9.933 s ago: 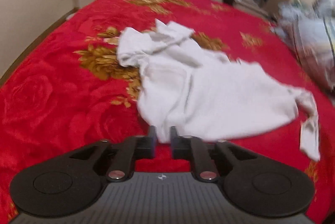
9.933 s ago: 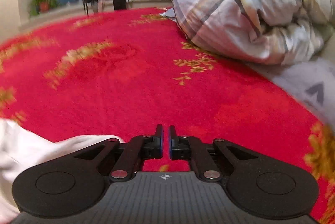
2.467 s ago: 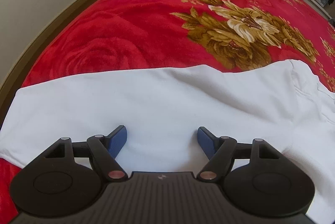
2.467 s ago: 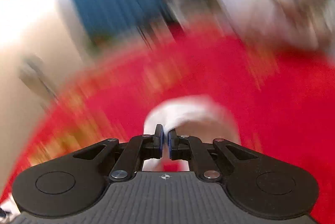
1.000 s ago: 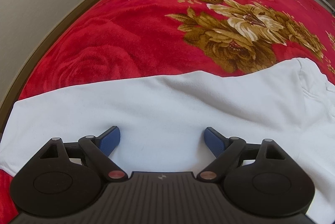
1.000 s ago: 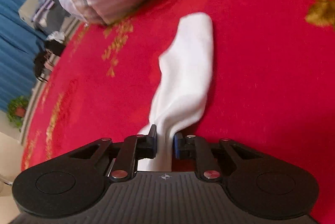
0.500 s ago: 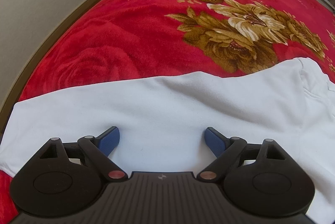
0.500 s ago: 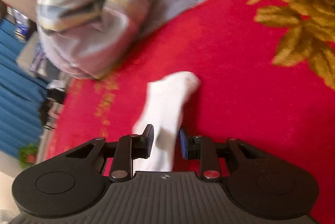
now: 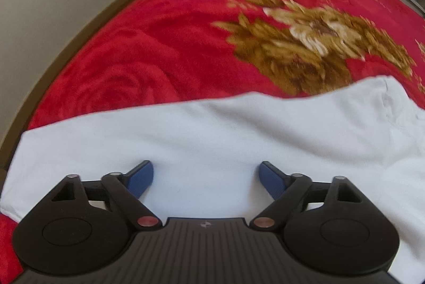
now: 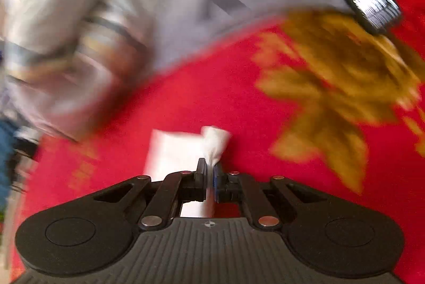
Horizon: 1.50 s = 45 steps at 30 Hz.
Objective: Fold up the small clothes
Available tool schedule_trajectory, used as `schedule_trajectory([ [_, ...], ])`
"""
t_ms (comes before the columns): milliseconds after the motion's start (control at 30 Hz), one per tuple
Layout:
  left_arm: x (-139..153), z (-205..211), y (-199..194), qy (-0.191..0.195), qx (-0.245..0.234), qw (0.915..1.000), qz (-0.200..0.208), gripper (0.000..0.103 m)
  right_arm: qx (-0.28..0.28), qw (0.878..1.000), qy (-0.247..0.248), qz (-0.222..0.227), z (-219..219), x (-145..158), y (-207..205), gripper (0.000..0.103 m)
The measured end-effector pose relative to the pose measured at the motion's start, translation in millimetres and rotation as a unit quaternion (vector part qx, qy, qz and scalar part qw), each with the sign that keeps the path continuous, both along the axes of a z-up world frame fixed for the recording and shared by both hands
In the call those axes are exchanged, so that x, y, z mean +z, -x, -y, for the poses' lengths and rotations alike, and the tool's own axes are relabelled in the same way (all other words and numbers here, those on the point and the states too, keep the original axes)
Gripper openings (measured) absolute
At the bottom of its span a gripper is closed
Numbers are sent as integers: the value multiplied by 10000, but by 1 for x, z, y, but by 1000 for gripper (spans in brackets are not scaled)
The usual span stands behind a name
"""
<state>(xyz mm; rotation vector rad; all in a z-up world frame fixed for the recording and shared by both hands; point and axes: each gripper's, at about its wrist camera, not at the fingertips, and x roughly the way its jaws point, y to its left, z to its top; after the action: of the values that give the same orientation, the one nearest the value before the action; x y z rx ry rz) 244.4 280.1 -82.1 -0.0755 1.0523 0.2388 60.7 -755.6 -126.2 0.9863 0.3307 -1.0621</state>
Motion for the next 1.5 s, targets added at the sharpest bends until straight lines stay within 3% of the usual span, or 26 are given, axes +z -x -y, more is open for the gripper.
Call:
schedule_trajectory([
  [67,15,5,3,-126,-22,9990,421,83,-98,9973,529,-500,-13,22,-9,16],
  [133,33,15,8,-91,-171,9946,1023,83,-64,9884,1363,-669,-37,49,-20,18],
  [267,50,46,12,372,-729,9794,1845,83,1529,9672,2028,-109,-97,88,-61,18],
  [333,52,68,5,510,-1090,9705,2089,83,2683,9378,2196,145,-144,102,-87,21],
  [367,52,78,-1,563,-1256,9675,2122,83,3232,9192,2237,250,-169,108,-99,28],
  [467,44,108,-26,796,-1570,9615,2112,85,4873,8499,1940,514,-247,109,-131,49],
  [500,38,113,-38,930,-1543,9629,2009,85,5389,8228,1730,515,-274,104,-145,53],
  [533,31,116,-53,1117,-1436,9658,1848,85,5708,8040,1603,452,-294,97,-156,53],
  [600,14,121,-76,1419,-1287,9703,1475,85,6126,7776,1415,87,-336,75,-180,53],
  [633,6,124,-86,1483,-1273,9727,1247,85,6236,7702,1329,-163,-347,64,-192,53],
  [733,-14,133,-101,1280,-1437,9768,944,81,6351,7602,1073,-845,-376,31,-215,53],
  [767,-18,134,-103,1222,-1536,9765,894,66,6365,7539,1272,-1017,-388,27,-215,53],
  [800,-23,133,-102,1244,-1647,9746,869,40,6381,7456,1597,-1070,-394,28,-214,50],
  [833,-25,134,-103,1342,-1864,9694,870,26,6411,7385,1797,-1064,-399,30,-212,41],
  [867,-24,136,-103,1414,-2068,9641,876,11,6449,7350,1837,-1010,-400,29,-213,15],
  [967,-10,144,-109,919,-2303,9611,1216,9,6372,7397,2003,-819,-402,43,-220,12],
  [1000,-4,141,-114,921,-2225,9607,1382,4,6336,7401,2154,-663,-403,53,-223,11],
  [1133,12,132,-145,750,-1892,9627,1783,3,6007,7617,2421,-192,-404,83,-242,11],
  [1200,6,133,-158,556,-1841,9649,1790,4,5893,7622,2676,-150,-412,82,-258,11],
  [1267,-9,130,-168,566,-1706,9703,1622,4,5808,7625,2833,-316,-419,74,-270,12],
  [1367,-17,123,-163,317,-1506,9778,1421,6,5911,7640,2339,-1103,-421,41,-295,17],
  [1433,-8,116,-142,514,-1456,9751,1592,12,5932,7607,2251,-1369,-416,32,-292,20],
  [1500,9,116,-108,797,-1703,9657,1791,15,5769,7723,2428,-1087,-406,48,-265,25],
])
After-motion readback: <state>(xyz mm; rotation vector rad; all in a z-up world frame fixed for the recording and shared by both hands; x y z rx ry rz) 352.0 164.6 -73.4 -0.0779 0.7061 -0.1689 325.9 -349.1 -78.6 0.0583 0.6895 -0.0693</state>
